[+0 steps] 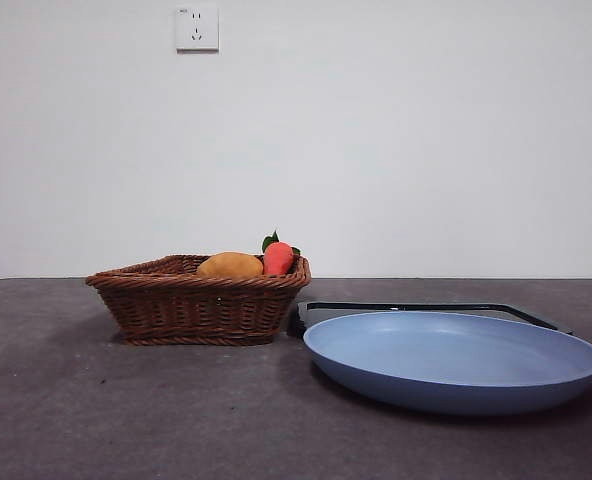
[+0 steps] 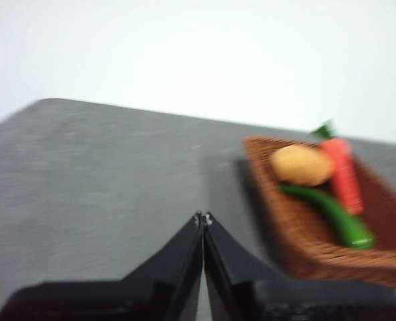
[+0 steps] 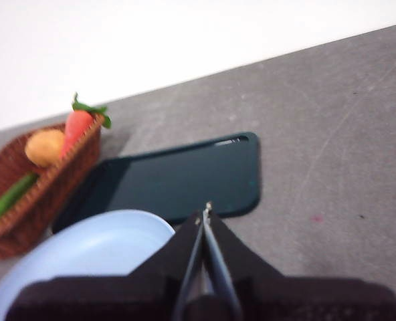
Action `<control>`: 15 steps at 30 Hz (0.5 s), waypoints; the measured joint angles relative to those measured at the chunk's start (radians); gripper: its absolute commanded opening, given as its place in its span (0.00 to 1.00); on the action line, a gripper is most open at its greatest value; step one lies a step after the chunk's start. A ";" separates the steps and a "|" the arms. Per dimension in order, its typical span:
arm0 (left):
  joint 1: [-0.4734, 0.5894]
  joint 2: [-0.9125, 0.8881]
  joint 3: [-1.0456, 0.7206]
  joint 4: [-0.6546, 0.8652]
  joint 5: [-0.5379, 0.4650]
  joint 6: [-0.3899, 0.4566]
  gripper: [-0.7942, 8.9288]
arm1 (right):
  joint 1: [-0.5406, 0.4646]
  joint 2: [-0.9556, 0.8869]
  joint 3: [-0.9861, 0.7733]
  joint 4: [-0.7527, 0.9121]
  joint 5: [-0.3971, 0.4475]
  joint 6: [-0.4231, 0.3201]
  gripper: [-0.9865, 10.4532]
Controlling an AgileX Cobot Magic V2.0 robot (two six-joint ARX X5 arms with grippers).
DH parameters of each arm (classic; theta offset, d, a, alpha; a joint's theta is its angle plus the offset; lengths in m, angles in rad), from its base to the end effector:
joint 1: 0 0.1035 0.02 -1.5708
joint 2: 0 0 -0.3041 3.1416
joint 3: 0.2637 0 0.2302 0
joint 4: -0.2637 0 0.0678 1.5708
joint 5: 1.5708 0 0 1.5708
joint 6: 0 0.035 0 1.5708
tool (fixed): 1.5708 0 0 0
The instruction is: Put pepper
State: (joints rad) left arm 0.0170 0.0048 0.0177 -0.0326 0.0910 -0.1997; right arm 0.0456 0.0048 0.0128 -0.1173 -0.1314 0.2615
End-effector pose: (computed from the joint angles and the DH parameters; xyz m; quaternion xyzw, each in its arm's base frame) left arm 0.0400 -0.0025 0.1658 -0.1001 0.0135 -0.0358 0.9942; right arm 0.0393 0.0064 0.1556 0.1320 0.0656 0.0804 0.9858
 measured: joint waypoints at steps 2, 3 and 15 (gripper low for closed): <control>0.000 0.000 0.000 0.007 0.055 -0.055 0.09 | 0.000 0.000 0.001 0.018 -0.009 0.043 0.09; 0.000 0.000 0.001 0.001 0.080 -0.085 0.09 | 0.000 0.000 0.004 0.017 -0.016 0.062 0.09; 0.000 0.150 0.266 -0.160 0.197 -0.179 0.09 | 0.000 0.180 0.254 -0.004 -0.027 0.107 0.09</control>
State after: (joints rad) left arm 0.0170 0.1547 0.2840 -0.1925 0.2882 -0.3790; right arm 0.0460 0.1844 0.2672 -0.1211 -0.1585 0.3687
